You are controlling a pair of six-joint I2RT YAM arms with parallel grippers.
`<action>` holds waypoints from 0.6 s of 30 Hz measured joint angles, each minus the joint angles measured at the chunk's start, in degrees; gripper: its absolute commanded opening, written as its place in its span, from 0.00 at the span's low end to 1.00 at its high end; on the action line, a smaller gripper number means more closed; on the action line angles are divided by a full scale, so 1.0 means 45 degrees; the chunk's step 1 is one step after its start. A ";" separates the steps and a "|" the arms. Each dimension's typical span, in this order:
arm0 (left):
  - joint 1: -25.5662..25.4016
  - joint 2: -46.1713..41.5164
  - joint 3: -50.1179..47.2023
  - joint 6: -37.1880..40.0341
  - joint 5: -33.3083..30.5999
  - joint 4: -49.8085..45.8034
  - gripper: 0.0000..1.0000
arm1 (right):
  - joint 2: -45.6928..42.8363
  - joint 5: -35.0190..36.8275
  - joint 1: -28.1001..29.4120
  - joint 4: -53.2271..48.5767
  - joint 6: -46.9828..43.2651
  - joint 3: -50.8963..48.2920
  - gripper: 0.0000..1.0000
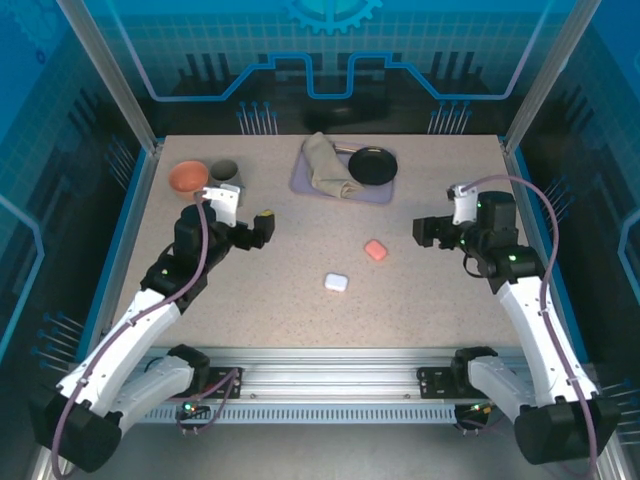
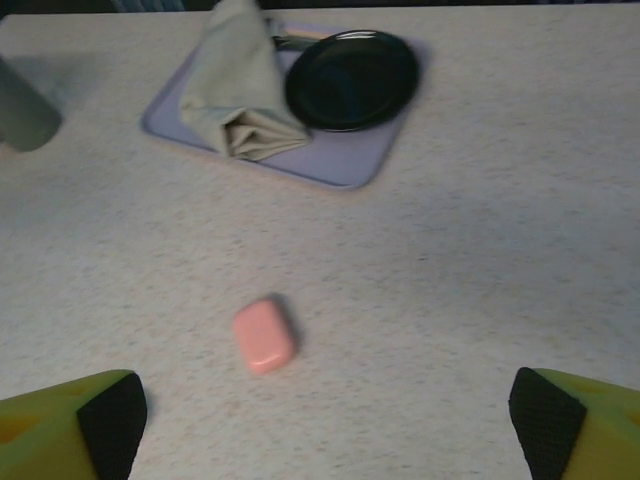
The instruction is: Insert the wireless bluetooth earbuds into the charging case
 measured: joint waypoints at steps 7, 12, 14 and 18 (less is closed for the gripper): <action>0.0811 -0.0024 -0.1205 -0.0316 -0.1297 0.0238 0.99 | -0.0685 0.1171 -0.1413 0.2147 -0.0505 -0.3133 1.00; 0.1297 0.0505 -0.2327 -0.0539 -0.2404 0.0967 0.99 | -0.0306 0.2059 -0.1651 0.5382 -0.0704 -0.5853 1.00; 0.1433 0.1166 -0.2764 -0.0563 -0.2705 0.1535 0.99 | 0.0559 0.2137 -0.1700 0.6999 -0.0704 -0.6577 1.00; 0.1549 0.2574 -0.3507 -0.0491 -0.2977 0.2861 0.99 | 0.2793 0.1977 -0.1719 0.9811 -0.0714 -0.6936 1.00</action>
